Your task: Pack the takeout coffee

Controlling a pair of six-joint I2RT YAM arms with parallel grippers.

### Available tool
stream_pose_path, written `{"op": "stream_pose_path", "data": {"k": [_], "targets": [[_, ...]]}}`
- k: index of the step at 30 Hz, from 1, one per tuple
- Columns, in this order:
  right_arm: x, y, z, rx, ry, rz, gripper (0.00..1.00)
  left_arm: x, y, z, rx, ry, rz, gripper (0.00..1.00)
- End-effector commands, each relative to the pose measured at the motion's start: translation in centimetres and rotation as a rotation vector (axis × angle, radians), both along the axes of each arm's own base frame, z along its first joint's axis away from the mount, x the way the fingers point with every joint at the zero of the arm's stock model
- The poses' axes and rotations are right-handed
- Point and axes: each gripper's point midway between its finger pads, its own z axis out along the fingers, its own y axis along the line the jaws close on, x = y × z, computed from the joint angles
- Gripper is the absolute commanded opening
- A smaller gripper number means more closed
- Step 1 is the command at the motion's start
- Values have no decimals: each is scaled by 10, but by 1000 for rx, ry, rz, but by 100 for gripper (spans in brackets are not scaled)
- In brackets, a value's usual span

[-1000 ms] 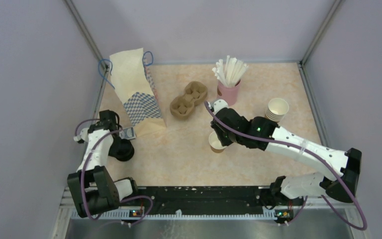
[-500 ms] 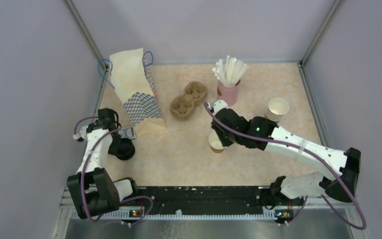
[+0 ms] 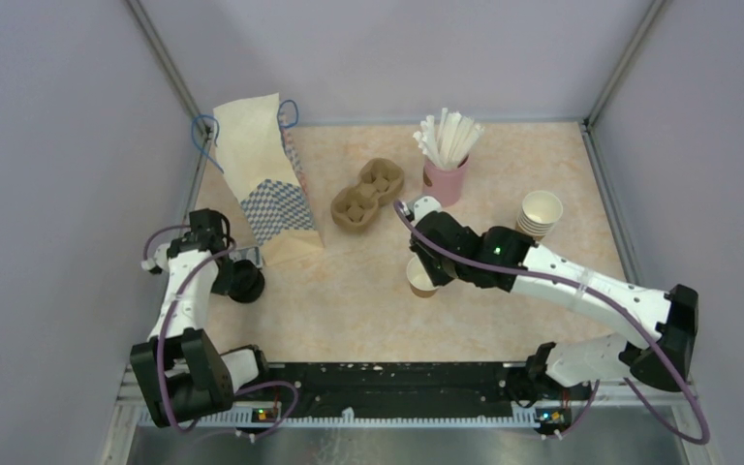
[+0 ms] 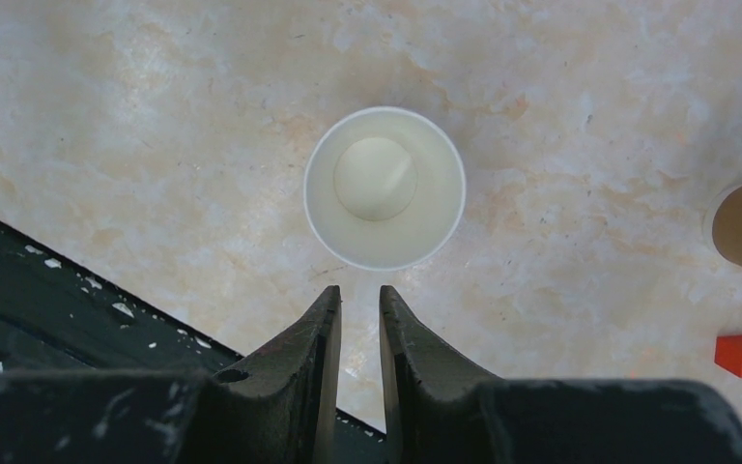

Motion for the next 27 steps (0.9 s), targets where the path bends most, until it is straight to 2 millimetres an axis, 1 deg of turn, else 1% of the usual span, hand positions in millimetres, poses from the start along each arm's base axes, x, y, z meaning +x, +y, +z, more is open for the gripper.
{"op": "stream_pose_path", "data": {"k": [1,2,9,14,15,17,18,19,23,27], "targets": [[2,6,8,10,-12,-4,21,4,7,20,33,-44,26,3],[2,6,7,6,-11,-3,21,3,7,21,32,-44,29,0],[3,8,6,1,-7,0,21,1,5,21,21,-31,30,0],[3,8,6,-1,-8,1,21,5,3,29,12,-53,21,0],[3,8,6,-1,-8,1,21,6,3,31,12,-60,15,2],[3,8,5,-2,-8,1,21,8,3,33,14,-69,5,16],[3,8,6,-2,-10,3,21,11,2,29,12,-76,-21,3],[3,8,6,-4,-9,4,21,9,1,25,7,-70,-21,0],[3,7,6,-5,-10,5,21,5,-1,19,-4,-58,-7,0],[3,6,6,-7,-11,5,21,7,-1,23,0,-74,-12,0]]}}
